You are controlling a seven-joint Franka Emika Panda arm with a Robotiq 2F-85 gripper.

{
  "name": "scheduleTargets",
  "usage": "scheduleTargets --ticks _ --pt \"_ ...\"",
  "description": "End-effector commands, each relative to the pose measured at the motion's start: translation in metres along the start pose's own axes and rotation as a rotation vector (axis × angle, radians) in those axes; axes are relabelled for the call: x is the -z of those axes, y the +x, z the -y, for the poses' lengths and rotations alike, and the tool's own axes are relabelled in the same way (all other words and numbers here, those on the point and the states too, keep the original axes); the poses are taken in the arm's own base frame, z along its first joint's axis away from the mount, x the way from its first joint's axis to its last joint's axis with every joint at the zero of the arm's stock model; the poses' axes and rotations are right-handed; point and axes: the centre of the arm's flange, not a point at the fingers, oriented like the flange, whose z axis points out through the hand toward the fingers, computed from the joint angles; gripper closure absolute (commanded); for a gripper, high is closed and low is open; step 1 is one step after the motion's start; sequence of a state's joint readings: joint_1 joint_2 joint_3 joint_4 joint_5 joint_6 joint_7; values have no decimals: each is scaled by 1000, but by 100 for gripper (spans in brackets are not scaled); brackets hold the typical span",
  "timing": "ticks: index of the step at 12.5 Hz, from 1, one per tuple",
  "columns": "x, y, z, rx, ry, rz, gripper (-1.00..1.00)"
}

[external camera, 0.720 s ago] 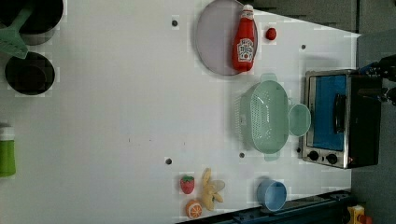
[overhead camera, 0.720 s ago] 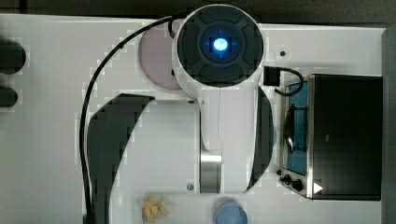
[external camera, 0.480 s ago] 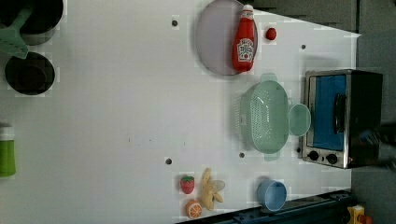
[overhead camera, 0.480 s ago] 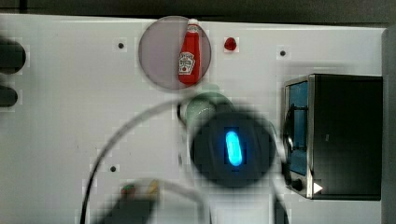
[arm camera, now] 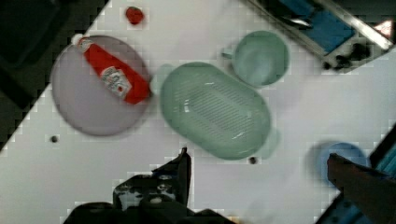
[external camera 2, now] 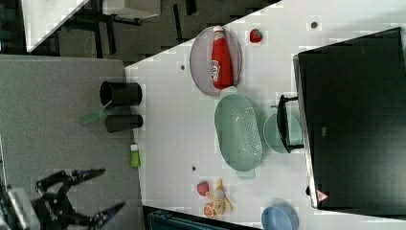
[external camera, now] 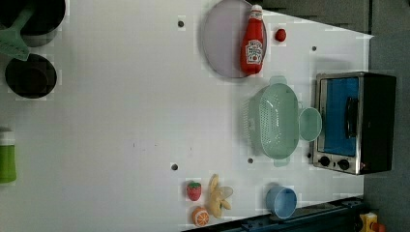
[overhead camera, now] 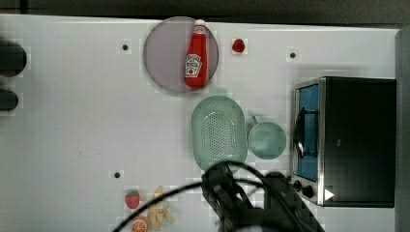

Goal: Drag strainer right to left.

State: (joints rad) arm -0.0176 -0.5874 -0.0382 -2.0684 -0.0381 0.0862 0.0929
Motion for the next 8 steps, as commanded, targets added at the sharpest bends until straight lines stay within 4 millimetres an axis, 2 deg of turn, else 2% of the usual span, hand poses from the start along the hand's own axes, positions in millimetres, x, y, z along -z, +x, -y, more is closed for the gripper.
scheduleTargets --ticks 1,5,8 --pt "-138 3 38 -46 -205 135 -100" --pt "-252 4 50 -287 -292 148 -100" --pt "-327 6 57 -365 -305 144 -100"
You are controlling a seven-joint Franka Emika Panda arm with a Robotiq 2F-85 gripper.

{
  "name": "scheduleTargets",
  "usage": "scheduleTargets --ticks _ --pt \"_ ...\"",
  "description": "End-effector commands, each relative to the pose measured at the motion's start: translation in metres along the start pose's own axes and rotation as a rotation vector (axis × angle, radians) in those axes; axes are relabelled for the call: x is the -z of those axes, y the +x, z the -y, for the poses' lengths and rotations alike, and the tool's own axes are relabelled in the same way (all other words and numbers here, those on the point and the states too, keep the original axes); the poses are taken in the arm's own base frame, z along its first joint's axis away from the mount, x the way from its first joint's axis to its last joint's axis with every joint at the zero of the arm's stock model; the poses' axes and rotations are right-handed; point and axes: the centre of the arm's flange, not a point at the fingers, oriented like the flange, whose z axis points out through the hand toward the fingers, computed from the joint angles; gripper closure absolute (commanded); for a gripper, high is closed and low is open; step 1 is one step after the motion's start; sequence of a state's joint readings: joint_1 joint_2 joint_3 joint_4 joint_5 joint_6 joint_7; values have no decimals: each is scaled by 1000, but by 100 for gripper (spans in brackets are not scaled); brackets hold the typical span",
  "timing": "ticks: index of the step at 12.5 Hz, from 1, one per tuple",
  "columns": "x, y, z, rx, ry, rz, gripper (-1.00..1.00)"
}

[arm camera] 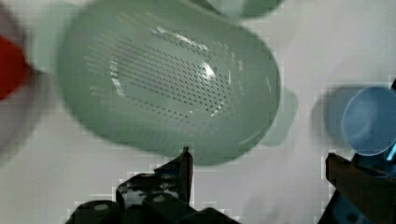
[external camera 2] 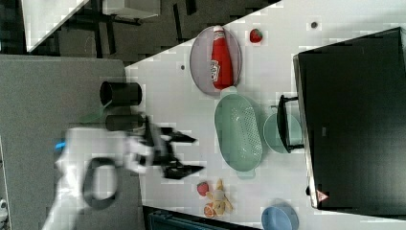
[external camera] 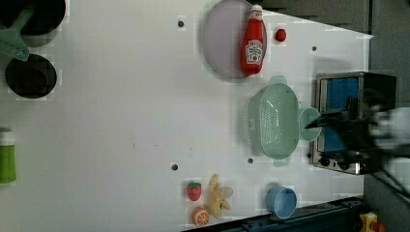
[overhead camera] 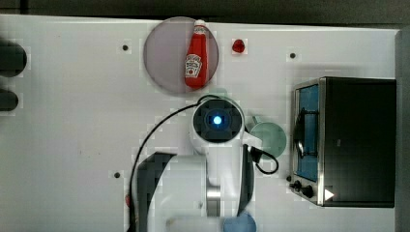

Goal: Drag strainer right to left.

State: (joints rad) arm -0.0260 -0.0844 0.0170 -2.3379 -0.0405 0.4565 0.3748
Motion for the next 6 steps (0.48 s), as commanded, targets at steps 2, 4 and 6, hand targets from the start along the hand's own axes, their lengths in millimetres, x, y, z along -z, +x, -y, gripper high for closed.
scheduleTargets --ticks 2,4,6 --pt "-35 13 28 -201 80 -17 -100" --pt "-72 16 44 -280 103 -17 -100" --pt "-107 16 55 -337 133 -18 -100"
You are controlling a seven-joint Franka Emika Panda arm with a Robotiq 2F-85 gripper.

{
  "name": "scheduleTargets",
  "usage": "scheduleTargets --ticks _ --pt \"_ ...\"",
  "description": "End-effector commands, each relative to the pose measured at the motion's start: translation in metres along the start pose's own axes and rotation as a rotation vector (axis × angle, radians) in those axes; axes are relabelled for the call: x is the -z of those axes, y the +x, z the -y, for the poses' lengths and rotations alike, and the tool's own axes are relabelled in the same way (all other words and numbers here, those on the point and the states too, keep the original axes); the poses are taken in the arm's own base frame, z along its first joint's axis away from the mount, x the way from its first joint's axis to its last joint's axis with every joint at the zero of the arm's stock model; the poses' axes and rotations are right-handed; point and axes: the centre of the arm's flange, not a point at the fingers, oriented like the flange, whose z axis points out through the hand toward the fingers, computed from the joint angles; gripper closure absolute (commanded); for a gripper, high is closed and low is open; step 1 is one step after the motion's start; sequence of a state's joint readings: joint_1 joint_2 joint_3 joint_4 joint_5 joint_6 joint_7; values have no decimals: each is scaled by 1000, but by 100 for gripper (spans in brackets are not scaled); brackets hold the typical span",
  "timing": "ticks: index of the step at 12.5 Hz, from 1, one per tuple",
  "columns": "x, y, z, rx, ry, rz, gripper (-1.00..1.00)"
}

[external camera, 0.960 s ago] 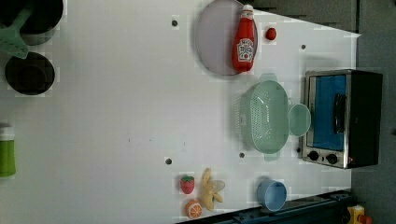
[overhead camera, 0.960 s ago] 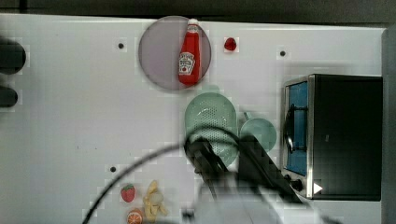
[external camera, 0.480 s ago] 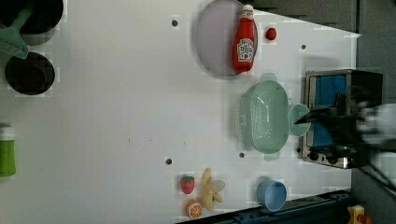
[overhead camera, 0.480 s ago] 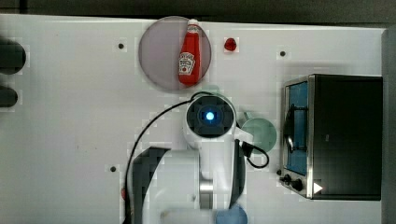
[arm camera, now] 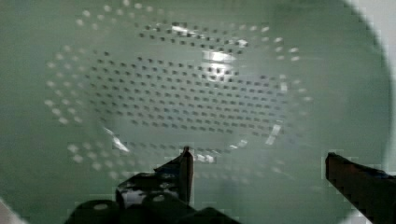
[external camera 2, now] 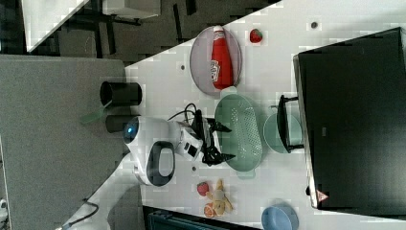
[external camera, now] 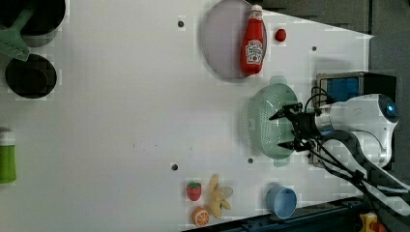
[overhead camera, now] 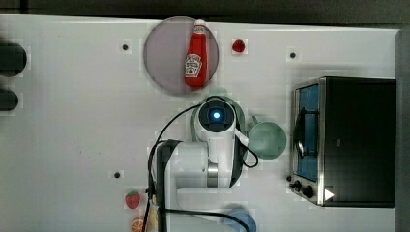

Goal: Drag strainer right to left.

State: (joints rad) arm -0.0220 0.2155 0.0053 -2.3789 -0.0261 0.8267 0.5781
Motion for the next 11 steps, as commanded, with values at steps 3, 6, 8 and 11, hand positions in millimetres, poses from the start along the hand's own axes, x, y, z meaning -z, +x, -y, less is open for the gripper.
scheduleTargets --ticks 3,6,8,11 --pt "-25 -9 16 -131 125 -20 -100" --pt "-57 -14 18 -132 136 -12 -100" --pt "-72 -21 17 -130 113 -6 -100" --pt "-79 -33 18 -138 101 3 -100"
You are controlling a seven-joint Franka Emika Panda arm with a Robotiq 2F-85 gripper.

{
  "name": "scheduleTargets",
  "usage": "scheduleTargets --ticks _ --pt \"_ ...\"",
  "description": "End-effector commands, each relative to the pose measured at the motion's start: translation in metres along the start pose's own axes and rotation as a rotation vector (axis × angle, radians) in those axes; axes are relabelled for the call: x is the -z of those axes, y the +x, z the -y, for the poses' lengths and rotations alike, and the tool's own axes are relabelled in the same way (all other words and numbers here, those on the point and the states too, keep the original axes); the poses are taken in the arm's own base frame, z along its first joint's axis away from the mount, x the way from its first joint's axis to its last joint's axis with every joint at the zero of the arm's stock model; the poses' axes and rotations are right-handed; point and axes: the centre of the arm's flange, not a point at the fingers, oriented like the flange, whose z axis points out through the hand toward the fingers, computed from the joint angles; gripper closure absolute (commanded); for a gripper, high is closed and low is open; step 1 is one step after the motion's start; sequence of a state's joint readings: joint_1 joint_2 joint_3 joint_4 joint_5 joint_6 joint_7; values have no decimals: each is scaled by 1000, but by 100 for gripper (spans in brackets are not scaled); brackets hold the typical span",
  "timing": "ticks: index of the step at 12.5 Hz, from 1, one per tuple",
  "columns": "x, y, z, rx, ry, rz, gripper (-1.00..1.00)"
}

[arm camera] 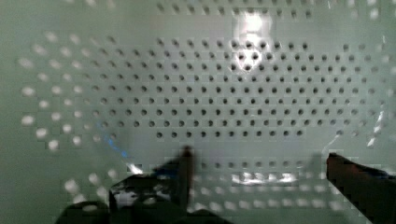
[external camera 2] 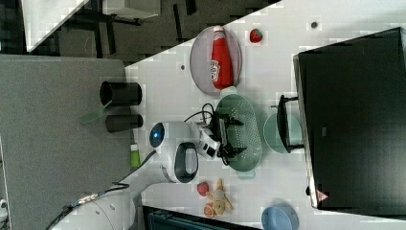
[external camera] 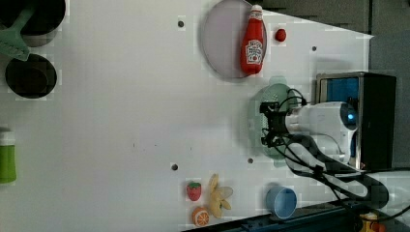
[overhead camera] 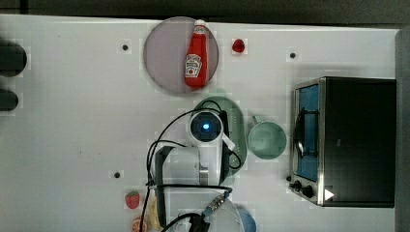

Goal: Drag strainer right to left.

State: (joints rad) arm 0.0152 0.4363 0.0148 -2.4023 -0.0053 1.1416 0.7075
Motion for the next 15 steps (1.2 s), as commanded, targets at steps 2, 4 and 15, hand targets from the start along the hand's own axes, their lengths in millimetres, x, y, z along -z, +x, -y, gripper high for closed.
scheduleTargets --ticks 2,4,15 --pt "13 -23 5 -19 32 2 -100" --pt "14 -36 7 -6 35 2 -100" --pt "13 -175 7 -86 38 25 -100"
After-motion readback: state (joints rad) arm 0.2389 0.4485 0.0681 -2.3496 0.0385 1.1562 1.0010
